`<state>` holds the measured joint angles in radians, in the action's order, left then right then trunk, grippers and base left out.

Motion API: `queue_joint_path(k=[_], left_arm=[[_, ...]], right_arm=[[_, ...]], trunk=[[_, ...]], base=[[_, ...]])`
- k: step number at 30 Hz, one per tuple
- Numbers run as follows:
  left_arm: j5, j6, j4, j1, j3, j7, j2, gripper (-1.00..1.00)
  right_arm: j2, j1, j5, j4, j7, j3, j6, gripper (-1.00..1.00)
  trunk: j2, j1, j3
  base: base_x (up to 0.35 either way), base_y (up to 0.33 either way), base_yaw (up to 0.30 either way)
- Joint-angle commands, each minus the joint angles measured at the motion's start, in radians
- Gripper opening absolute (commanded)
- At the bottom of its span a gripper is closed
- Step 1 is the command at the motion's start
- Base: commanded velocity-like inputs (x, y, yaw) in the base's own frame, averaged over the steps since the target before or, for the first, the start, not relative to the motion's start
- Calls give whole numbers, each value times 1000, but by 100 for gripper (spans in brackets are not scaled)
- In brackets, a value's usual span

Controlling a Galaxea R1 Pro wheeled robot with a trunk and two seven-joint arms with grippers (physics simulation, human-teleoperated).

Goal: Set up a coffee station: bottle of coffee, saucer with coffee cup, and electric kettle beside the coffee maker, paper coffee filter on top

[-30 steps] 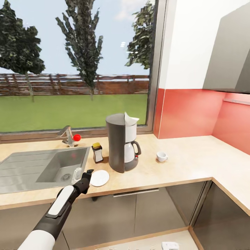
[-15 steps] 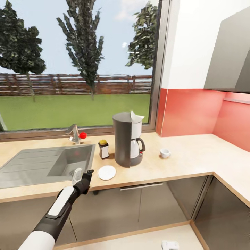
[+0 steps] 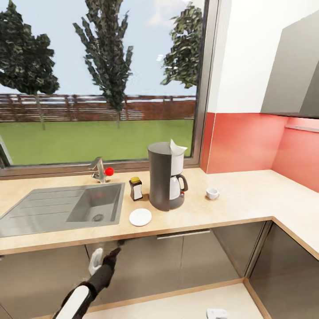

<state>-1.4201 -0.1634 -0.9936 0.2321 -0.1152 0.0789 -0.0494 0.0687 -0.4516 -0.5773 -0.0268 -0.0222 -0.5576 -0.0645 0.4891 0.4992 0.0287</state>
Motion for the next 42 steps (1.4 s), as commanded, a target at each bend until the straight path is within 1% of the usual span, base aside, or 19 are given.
queue_joint_path(k=[1, 2, 3, 4, 6, 8, 9, 10, 11, 13, 14, 17, 20, 22, 24, 28, 30, 35, 42], left_arm=[[56, 2, 1, -55, -3, -37, 1, 100], [118, 5, 7, -88, -2, -58, 3, 100], [153, 7, 13, -102, -1, -67, 4, 100], [293, 45, 70, -143, 2, -99, 7, 100], [344, 81, 118, -154, 3, -115, 8, 100], [409, 183, 244, -165, 1, -152, 6, 100], [433, 267, 348, -168, 1, -193, 1, 100], [443, 316, 413, -170, 1, -224, -2, 100], [446, 337, 444, -170, 2, -239, -3, 100], [454, 404, 559, -171, 3, -282, -12, 100], [455, 416, 585, -172, 3, -289, -18, 100], [458, 452, 714, -172, 0, -312, -64, 100], [461, 465, 791, -172, -2, -320, -93, 100], [466, 466, 812, -173, -3, -323, -100, 100], [495, 466, 823, -173, -3, -323, -108, 100], [575, 464, 841, -174, 0, -315, -124, 100], [589, 468, 846, -174, 1, -310, -123, 100], [593, 473, 848, -174, -1, -309, -112, 100], [593, 473, 848, -174, -1, -309, -112, 100]], right_arm=[[0, -1, -9, 1, -2, -8, -3, 100], [0, -1, -9, 1, -2, -8, -3, 100], [0, -1, -9, 1, -2, -8, -3, 100], [0, -1, -9, 1, -2, -8, -3, 100], [0, -1, -9, 1, -2, -8, -3, 100], [0, -1, -9, 1, -2, -8, -3, 100], [0, -1, -9, 1, -2, -8, -3, 100], [0, -1, -9, 1, -2, -8, -3, 100], [0, -1, -9, 1, -2, -8, -4, 100], [0, -1, -10, 1, -2, -8, -4, 100], [-1, -1, -10, 1, -2, -8, -4, 100], [-1, -1, -11, 1, -2, -8, -4, 100], [-1, -1, -10, 1, -2, -8, -5, 100], [-1, -1, -10, 1, -2, -8, -5, 100], [-1, -1, -11, 1, -2, -8, -5, 100], [2, -1, -17, -2, 0, -8, -5, 100], [4, -1, -20, -2, 3, -8, -9, 100], [5, -1, -15, -1, 1, -8, -57, 100], [6, -1, -15, -1, 1, -8, -57, 100]], trunk=[[2, 1, 2], [2, 1, 2], [2, 1, 2], [2, 1, 2], [2, 1, 2], [2, 1, 2], [2, 1, 2], [2, 1, 2], [2, 1, 2], [2, 1, 2], [2, 1, 2], [2, 1, 2], [2, 1, 2], [2, 1, 2], [2, 1, 2], [2, 1, 2], [2, 1, 2], [2, 1, 2], [2, 1, 2]], base=[[0, 0, 0], [0, 0, 0], [0, 0, 0], [0, 0, 0], [0, 0, 0], [0, 0, 0], [0, 0, 0], [0, 0, 0], [0, 0, 0], [0, 0, 0], [0, 0, 0], [0, 0, 0], [0, 0, 0], [0, 0, 0], [0, 0, 0], [0, 0, 0], [0, 0, 0], [0, 56, 34], [0, 298, 257]])
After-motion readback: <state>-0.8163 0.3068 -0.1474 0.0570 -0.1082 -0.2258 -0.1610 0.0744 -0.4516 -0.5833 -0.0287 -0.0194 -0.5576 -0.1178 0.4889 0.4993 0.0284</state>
